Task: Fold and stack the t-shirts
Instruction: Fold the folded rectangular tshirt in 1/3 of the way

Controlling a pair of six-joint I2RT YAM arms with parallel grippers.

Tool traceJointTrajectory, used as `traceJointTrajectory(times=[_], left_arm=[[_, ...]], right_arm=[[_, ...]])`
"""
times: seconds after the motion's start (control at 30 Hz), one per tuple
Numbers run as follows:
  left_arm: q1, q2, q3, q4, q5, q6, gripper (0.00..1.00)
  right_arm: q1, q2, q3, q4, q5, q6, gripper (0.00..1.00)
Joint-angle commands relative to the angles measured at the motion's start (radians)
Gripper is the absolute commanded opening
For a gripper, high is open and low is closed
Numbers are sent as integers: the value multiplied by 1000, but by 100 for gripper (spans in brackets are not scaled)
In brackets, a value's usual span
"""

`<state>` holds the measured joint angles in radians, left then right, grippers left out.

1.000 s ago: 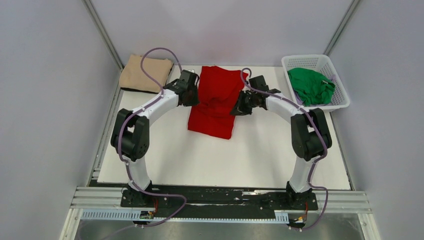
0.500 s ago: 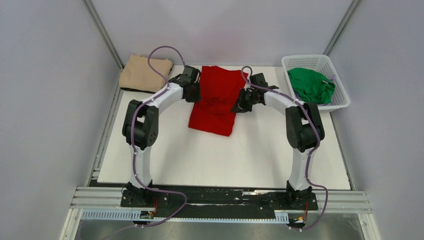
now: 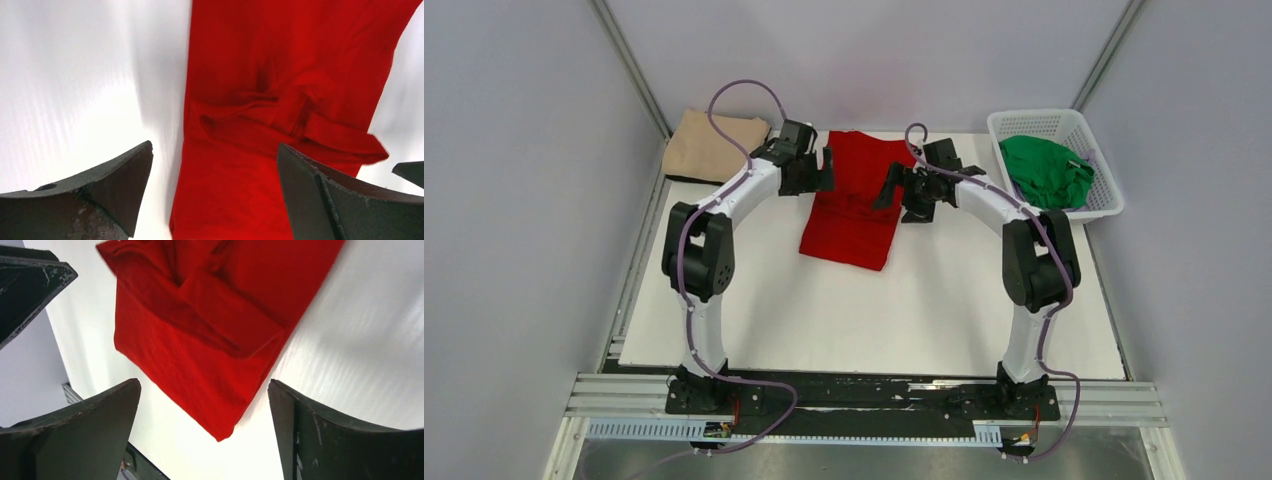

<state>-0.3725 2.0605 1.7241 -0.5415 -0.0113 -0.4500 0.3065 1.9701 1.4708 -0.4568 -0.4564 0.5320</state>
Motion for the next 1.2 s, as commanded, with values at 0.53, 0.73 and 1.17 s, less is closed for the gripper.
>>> traceJointTrajectory(times=[0.53,0.73,1.17], left_arm=[[73,-586,-731,16,-121,-241,100],[74,-584,-758,33,-66,-264,100],[75,-481,-699,89,2,-258,100]], right_arm=[[277,176,197,169,153,-56,100],[230,298,325,223,303,-3,100],[160,132,211,303,430,48,100]])
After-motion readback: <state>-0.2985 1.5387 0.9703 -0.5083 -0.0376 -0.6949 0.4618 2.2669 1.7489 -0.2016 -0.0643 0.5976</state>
